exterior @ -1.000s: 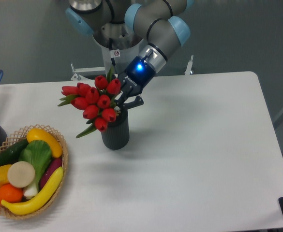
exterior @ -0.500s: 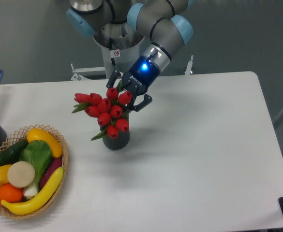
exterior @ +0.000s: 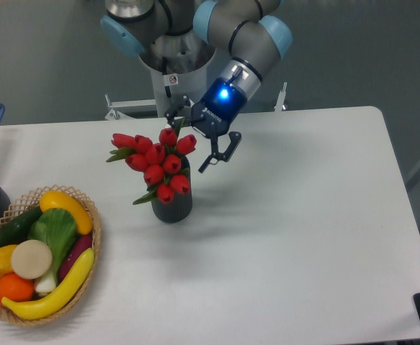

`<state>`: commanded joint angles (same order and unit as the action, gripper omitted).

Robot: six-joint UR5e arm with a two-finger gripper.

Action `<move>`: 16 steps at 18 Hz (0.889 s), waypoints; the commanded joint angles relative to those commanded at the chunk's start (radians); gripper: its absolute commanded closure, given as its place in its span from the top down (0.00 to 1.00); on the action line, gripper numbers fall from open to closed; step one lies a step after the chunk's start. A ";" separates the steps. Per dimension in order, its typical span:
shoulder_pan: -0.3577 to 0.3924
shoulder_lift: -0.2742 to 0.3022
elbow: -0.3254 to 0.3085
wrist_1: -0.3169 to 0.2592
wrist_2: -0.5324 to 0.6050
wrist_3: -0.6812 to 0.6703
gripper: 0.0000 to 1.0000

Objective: Insert the flowers into the vase

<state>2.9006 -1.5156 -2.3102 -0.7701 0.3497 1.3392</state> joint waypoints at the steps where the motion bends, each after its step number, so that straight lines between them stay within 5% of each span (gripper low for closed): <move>1: 0.015 0.008 0.000 0.000 0.000 0.000 1.00; 11: 0.199 0.052 0.006 0.000 0.020 0.000 1.00; 16: 0.258 0.084 0.040 0.000 0.259 0.002 1.00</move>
<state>3.1584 -1.4312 -2.2705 -0.7701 0.6083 1.3407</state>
